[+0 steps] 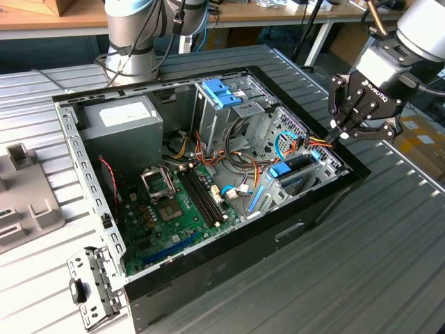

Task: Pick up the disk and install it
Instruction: 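Insert the first disk wire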

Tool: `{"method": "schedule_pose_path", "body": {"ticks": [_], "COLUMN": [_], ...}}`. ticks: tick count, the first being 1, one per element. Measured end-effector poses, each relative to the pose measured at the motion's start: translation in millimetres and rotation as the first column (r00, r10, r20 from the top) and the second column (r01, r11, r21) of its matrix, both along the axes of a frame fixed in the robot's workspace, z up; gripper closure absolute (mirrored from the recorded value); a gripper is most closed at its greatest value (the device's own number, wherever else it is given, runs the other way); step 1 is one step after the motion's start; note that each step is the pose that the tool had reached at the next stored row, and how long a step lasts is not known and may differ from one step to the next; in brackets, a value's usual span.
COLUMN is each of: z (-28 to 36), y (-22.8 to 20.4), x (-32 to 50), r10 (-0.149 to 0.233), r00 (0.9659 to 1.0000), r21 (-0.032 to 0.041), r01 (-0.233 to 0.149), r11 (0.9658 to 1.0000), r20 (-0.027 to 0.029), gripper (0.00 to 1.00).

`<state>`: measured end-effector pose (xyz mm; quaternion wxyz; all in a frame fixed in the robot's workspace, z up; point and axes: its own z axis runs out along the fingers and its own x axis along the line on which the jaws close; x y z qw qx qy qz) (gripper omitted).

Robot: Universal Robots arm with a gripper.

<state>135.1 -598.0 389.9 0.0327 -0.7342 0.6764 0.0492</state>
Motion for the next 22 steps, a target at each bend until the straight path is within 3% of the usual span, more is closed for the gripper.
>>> {"method": "schedule_pose_path", "body": {"ticks": [10, 16, 22], "z": [0.0, 0.0, 0.0], "y": [0.0, 0.0, 0.0], "x": [0.0, 0.0, 0.0], "r10": [0.063, 0.100, 0.147], "r00": [0.9980, 0.9950, 0.9892], "r21": [0.0000, 0.0000, 0.0000], "r01": [-0.063, -0.100, -0.147], "r11": [0.9980, 0.9950, 0.9892], "r20": [0.0000, 0.0000, 0.0000], "gripper": [0.89, 0.89, 0.89]}}
